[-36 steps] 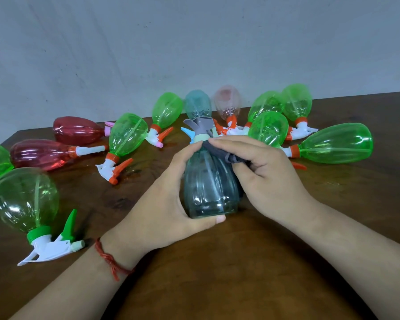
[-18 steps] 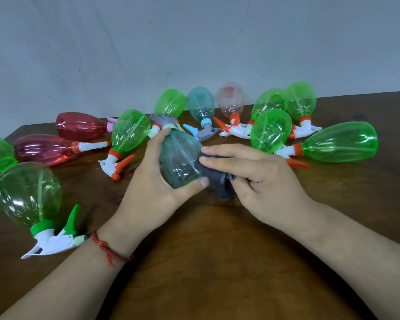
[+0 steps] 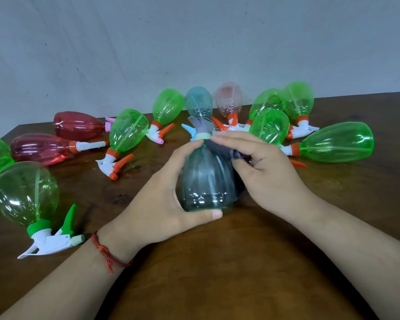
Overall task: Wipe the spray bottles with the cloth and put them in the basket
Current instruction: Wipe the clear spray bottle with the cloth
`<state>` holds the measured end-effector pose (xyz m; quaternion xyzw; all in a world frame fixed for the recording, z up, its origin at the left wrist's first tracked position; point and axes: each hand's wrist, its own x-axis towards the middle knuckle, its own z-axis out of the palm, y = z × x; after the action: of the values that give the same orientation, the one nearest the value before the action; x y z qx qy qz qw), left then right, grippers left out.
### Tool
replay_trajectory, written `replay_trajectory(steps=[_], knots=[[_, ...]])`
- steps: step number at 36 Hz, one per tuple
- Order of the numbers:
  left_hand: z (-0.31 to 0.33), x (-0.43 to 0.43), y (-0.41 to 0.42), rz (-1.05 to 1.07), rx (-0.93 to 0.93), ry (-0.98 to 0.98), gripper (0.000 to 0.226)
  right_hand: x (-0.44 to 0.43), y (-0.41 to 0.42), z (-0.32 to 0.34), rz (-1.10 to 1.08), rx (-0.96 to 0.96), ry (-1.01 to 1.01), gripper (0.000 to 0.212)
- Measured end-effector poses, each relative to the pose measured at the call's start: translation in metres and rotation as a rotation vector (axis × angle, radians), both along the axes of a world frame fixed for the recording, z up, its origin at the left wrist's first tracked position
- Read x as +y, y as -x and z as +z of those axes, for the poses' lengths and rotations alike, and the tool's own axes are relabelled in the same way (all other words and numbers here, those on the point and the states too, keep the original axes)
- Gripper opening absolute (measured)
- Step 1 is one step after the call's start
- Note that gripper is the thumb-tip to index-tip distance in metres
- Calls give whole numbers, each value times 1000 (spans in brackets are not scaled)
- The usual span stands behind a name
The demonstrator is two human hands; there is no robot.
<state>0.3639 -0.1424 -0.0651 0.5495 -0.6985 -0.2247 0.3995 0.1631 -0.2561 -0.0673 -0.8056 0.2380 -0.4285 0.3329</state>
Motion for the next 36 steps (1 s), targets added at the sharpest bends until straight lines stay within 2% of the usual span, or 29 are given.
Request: replay_trajectory(steps=[5, 10, 12, 16, 24, 32, 36], knots=[[-2, 1, 3, -59, 127, 8, 117, -4, 1, 6, 10, -137, -67, 60], [1, 1, 2, -15, 70, 37, 112, 0, 2, 7, 28, -211, -157, 46], [1, 1, 2, -9, 46, 24, 113, 2, 1, 5, 14, -198, -117, 46], [1, 1, 2, -18, 7, 5, 113, 5, 2, 3, -31, -114, 88, 48], [-5, -7, -6, 156, 126, 43, 107, 11, 5, 5, 15, 3, 245, 53], [-5, -9, -15, 235, 206, 53, 104, 17, 4, 5, 55, 17, 305, 51], [-3, -7, -12, 191, 213, 42, 104, 16, 3, 2, 27, -43, 217, 54]])
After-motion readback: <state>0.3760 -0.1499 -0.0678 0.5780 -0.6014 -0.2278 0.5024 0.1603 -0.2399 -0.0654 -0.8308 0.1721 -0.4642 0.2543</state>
